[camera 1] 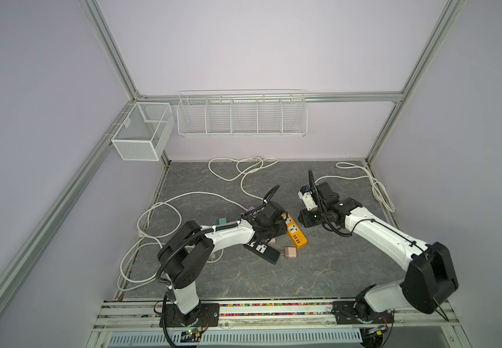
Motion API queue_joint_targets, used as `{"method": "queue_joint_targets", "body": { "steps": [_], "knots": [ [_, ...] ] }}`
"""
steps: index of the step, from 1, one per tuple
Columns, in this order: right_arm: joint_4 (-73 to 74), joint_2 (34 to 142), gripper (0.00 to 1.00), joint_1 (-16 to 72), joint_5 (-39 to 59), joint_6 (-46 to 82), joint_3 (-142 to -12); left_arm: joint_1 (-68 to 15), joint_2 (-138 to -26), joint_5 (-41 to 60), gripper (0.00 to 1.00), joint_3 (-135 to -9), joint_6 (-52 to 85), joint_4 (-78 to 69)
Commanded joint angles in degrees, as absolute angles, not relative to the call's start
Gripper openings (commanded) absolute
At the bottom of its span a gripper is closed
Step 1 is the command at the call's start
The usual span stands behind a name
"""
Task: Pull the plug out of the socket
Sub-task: 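Pull the second pink adapter upward out of the orange strip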
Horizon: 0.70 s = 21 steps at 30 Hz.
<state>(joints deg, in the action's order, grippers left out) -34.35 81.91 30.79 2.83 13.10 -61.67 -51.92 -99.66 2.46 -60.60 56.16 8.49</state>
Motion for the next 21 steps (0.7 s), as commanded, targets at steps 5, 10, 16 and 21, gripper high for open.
{"method": "queue_joint_targets", "body": {
  "steps": [5, 10, 16, 21],
  "knots": [
    [-27.1, 77.3, 0.22, 30.4, 10.9, 21.4, -56.1, -51.6, -91.9, -1.6, 0.38, -55.6, 53.9, 10.4],
    [-22.8, 76.4, 0.21, 30.6, 13.5, 26.1, -53.2, -51.1, -86.4, -2.5, 0.39, -51.8, 53.2, 9.9],
    [-18.0, 77.1, 0.21, 32.1, 15.2, 30.4, -50.8, -50.1, -82.6, -1.2, 0.4, -49.8, 52.0, 10.6],
    [-12.1, 78.0, 0.21, 33.9, 15.6, 34.9, -46.8, -49.1, -80.8, 0.1, 0.43, -48.4, 50.9, 11.2]
  ]
}}
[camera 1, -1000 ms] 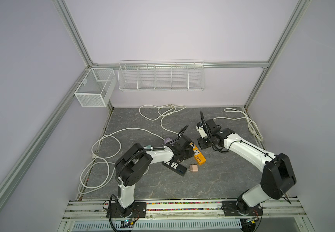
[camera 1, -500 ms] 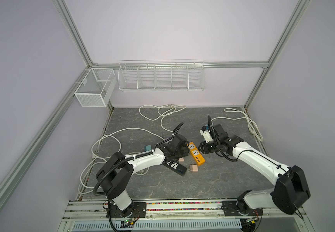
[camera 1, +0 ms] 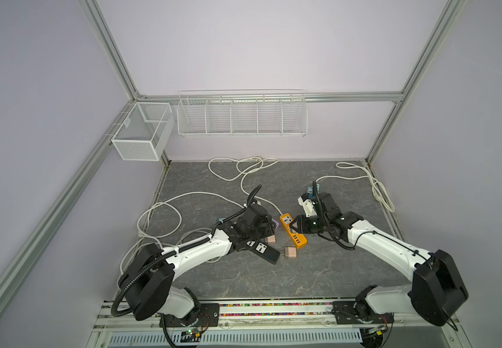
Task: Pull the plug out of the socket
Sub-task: 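Pull the second pink adapter upward out of the orange strip, then carry the pink adapter toward the table beside the black strip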
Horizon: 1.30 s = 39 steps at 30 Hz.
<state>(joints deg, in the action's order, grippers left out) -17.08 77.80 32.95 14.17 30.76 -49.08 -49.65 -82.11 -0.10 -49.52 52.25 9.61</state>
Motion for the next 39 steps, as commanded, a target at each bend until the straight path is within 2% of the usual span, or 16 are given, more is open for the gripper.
{"method": "queue_joint_targets", "body": {
  "steps": [1, 13, 31, 39],
  "knots": [
    [-10.8, 78.2, 0.21, 34.4, 15.5, 35.8, -46.0, -48.9, -80.3, 0.0, 0.43, -48.1, 50.8, 11.3],
    [-1.2, 83.1, 0.22, 38.8, 13.8, 41.7, -42.0, -47.4, -76.6, 0.1, 0.45, -45.1, 49.6, 11.4],
    [2.3, 91.5, 0.22, 39.2, 11.7, 40.6, -43.5, -46.6, -75.1, -0.5, 0.45, -42.5, 50.5, 10.0],
    [2.7, 93.8, 0.26, 39.1, 11.8, 40.4, -44.4, -46.4, -75.4, 0.0, 0.46, -42.3, 50.5, 9.4]
  ]
}}
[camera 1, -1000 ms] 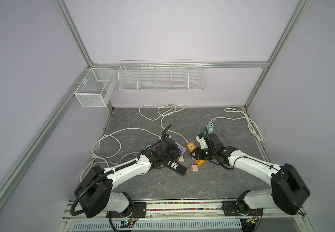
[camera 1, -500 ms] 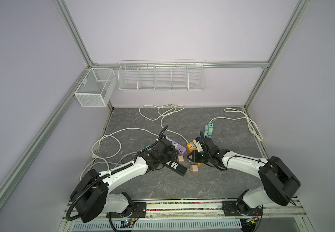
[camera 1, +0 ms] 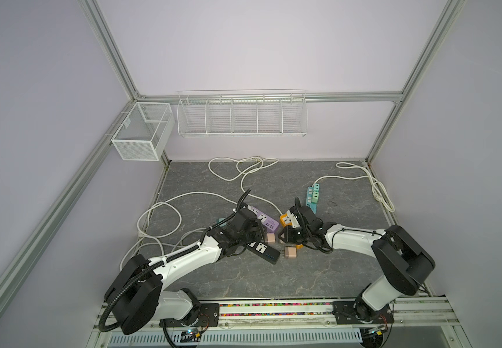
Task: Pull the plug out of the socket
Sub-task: 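Carry the pink adapter toward the table beside the black strip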
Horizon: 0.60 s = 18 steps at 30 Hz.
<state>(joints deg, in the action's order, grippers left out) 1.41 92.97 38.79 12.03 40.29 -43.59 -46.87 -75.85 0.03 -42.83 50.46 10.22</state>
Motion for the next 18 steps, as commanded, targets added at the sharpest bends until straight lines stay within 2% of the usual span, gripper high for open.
{"method": "queue_joint_targets", "body": {
  "steps": [1, 9, 18],
  "knots": [
    [2.5, 93.8, 0.27, 39.2, 11.8, 40.4, -44.5, -46.4, -75.4, 0.0, 0.46, -42.2, 50.6, 9.3],
    [-1.7, 92.5, 0.43, 39.1, 9.9, 39.2, -45.5, -46.1, -75.4, 0.0, 0.47, -42.4, 50.6, 9.0],
    [-9.2, 87.7, 0.53, 39.0, 7.4, 36.5, -48.1, -46.0, -75.5, 0.2, 0.48, -43.6, 50.3, 9.0]
  ]
}}
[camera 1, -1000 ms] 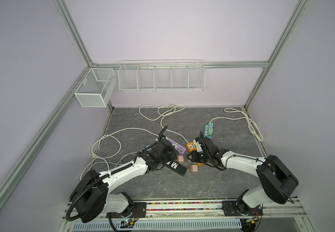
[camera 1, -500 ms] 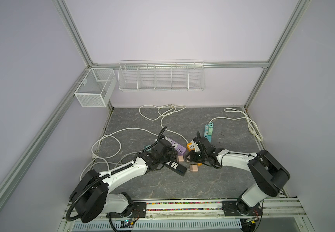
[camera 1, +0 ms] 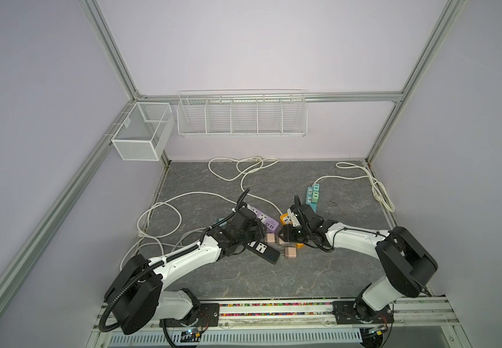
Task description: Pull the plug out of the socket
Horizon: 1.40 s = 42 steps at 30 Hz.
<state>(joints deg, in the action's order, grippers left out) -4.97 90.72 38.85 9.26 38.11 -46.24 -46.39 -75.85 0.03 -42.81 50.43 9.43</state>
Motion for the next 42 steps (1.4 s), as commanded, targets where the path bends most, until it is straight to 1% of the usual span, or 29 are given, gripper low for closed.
{"method": "queue_joint_targets", "body": {
  "steps": [1, 4, 10, 13, 14, 18, 19, 22, 32, 39, 42],
  "knots": [
    [-9.9, 86.7, 0.55, 39.1, 7.0, 36.2, -48.2, -46.1, -75.5, 0.3, 0.48, -43.8, 50.3, 9.0],
    [-12.9, 84.3, 0.61, 38.9, 4.7, 35.0, -48.7, -46.1, -75.5, 0.6, 0.48, -44.0, 50.2, 8.9],
    [-21.3, 79.5, 0.81, 37.8, -2.4, 33.3, -50.0, -46.1, -76.3, 1.3, 0.54, -45.8, 49.8, 9.5],
    [-23.9, 77.0, 0.91, 36.0, -5.7, 32.3, -50.0, -46.1, -77.1, 1.8, 0.57, -47.1, 49.2, 9.7],
    [-25.0, 76.6, 0.94, 35.2, -6.6, 31.6, -51.9, -46.1, -77.4, 1.9, 0.58, -47.6, 49.0, 9.7],
    [-28.6, 76.9, 1.0, 31.5, -8.6, 29.5, -53.7, -46.1, -78.8, 3.0, 0.61, -49.2, 48.6, 8.8],
    [-28.9, 77.2, 0.99, 30.7, -8.7, 29.2, -54.0, -46.1, -79.2, 3.2, 0.62, -49.7, 48.5, 8.7],
    [-29.0, 78.6, 0.89, 28.3, -9.2, 29.1, -55.1, -46.1, -80.6, 3.5, 0.65, -51.3, 47.8, 8.8],
    [-30.0, 90.9, 0.89, 25.0, -13.6, 29.5, -63.7, -46.0, -86.9, 5.4, 0.72, -57.0, 46.0, 8.0],
    [-30.0, 99.5, 0.92, 23.9, -13.2, 30.0, -69.3, -45.8, -91.2, 8.1, 0.74, -60.8, 45.4, 7.0],
    [-29.7, 102.2, 0.95, 23.5, -13.9, 31.1, -70.6, -45.6, -92.4, 8.2, 0.75, -61.6, 45.4, 6.6]
  ]
}}
